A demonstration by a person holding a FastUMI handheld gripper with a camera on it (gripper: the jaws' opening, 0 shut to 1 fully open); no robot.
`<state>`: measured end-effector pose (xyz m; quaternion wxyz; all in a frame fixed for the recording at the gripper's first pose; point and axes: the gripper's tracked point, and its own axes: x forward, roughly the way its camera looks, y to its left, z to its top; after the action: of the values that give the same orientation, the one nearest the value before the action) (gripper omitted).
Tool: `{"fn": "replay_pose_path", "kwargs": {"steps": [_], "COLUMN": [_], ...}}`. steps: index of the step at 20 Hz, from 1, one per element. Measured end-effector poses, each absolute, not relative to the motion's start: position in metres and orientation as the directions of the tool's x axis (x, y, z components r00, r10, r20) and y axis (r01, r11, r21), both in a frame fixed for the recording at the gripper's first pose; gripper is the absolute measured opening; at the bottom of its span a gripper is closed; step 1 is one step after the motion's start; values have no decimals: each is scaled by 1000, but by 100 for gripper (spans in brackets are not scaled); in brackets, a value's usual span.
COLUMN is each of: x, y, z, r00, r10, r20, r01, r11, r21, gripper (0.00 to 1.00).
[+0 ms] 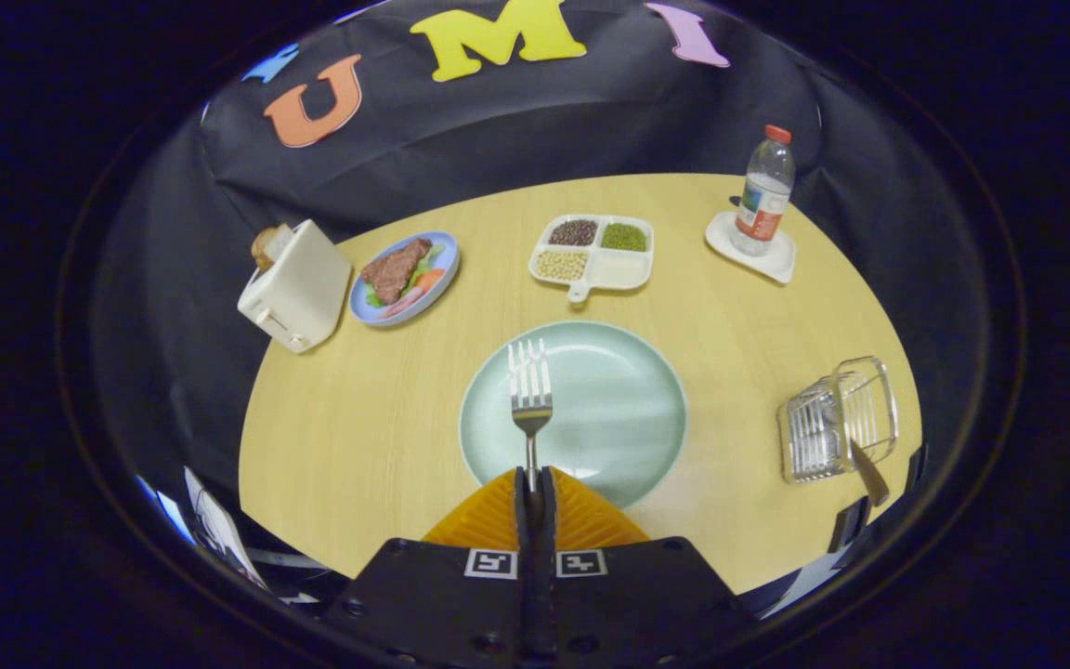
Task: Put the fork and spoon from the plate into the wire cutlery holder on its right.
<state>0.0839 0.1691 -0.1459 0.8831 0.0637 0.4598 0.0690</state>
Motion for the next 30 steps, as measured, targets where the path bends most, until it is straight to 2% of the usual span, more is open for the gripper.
{"fn": "replay_pose_path", "kwargs": {"steps": [7, 11, 17, 22, 30], "x": [59, 60, 66, 63, 51], "y": [87, 26, -48, -73, -76], "z": [-69, -54, -105, -144, -159], "r00": [664, 694, 623, 533, 470], "r10": [178, 164, 114, 76, 92], "r20": [-726, -701, -774, -843, -878], "r01": [-75, -37, 69, 90, 79], "r11": [982, 981, 977, 985, 986], "r21": [172, 193, 200, 146, 146], "gripper": [1, 0, 0, 0, 0]}}
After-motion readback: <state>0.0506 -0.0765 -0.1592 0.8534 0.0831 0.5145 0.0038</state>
